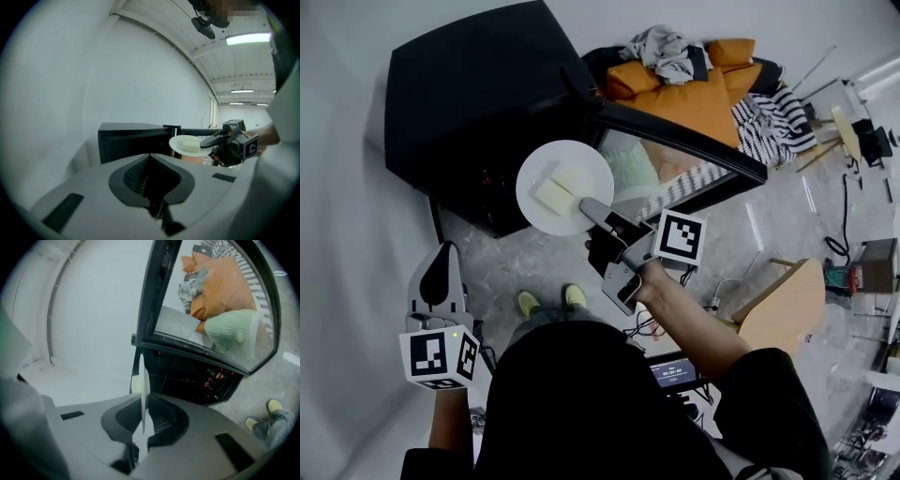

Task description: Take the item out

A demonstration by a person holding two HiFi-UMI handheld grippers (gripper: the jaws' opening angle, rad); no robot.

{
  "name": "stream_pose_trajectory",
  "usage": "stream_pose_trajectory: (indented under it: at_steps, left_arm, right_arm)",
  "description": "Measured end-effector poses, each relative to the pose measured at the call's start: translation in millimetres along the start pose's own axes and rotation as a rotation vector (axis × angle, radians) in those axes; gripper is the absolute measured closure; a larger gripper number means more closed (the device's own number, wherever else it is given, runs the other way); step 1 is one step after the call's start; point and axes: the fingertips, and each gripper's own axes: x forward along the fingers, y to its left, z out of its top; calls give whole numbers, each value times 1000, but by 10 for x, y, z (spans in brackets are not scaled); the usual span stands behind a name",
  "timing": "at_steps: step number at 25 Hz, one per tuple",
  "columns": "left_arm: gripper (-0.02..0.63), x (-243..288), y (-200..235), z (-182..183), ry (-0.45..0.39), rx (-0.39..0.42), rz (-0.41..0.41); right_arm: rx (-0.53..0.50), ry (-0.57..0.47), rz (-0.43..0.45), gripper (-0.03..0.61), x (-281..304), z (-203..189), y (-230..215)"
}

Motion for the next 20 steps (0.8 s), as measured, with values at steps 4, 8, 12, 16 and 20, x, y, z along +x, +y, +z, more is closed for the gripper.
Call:
stream_pose_trajectory:
  at_steps: [4, 8, 12, 16, 20]
  left_arm:
    - [606, -190, -194, 229, -9, 9, -10]
    - [606, -100, -186, 132, -27, -4, -19]
    - [606, -2, -117, 87, -33, -1, -33]
    - [606, 72, -69, 40, -38, -11, -31]
    - [606, 91, -90, 25, -42, -16, -32]
  right_arm:
    - [-3, -10, 10, 554, -407, -46, 345]
    - [6, -36, 26, 554, -518, -55, 338]
    - [-1, -50, 26, 554, -558, -60, 339]
    - [-25, -67, 21, 554, -579, -31, 316]
    - [-18, -77, 18, 554, -591, -28, 261]
